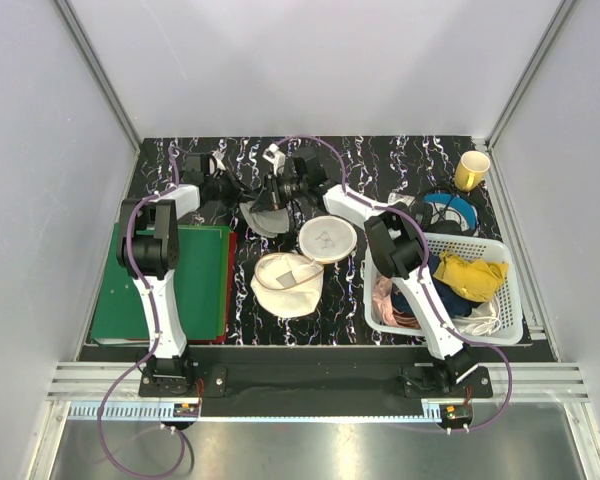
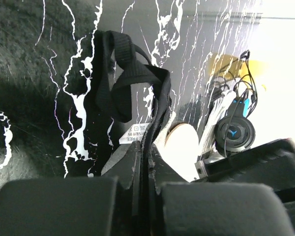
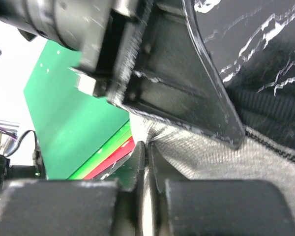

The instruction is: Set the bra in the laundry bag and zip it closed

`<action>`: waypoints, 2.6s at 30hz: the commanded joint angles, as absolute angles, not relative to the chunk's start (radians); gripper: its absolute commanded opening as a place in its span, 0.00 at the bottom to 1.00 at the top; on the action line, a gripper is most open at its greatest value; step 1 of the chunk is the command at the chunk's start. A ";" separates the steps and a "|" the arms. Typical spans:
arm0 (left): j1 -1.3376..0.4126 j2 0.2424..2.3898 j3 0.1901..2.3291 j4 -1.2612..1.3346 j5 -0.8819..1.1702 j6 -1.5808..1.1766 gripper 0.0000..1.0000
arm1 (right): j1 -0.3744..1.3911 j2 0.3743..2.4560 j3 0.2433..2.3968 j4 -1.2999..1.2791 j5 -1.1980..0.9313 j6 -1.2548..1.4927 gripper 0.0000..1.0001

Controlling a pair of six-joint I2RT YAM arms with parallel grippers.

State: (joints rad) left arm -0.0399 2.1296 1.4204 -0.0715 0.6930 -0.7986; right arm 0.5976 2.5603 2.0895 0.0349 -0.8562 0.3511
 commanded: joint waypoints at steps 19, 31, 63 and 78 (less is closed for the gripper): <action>-0.100 1.797 1.493 -0.310 0.954 -0.411 0.00 | 0.528 1.873 1.648 -0.327 -0.681 0.245 0.92; -0.350 1.473 1.313 -0.318 1.029 -0.334 0.00 | 0.531 1.433 1.459 -0.558 -0.586 0.063 1.00; -0.658 1.255 1.344 -0.284 1.080 -0.411 0.00 | 0.564 0.887 1.048 -0.270 -0.934 0.279 1.00; -0.658 1.233 1.262 0.040 0.899 -0.781 0.00 | 0.618 0.891 0.922 0.040 -0.786 0.528 0.92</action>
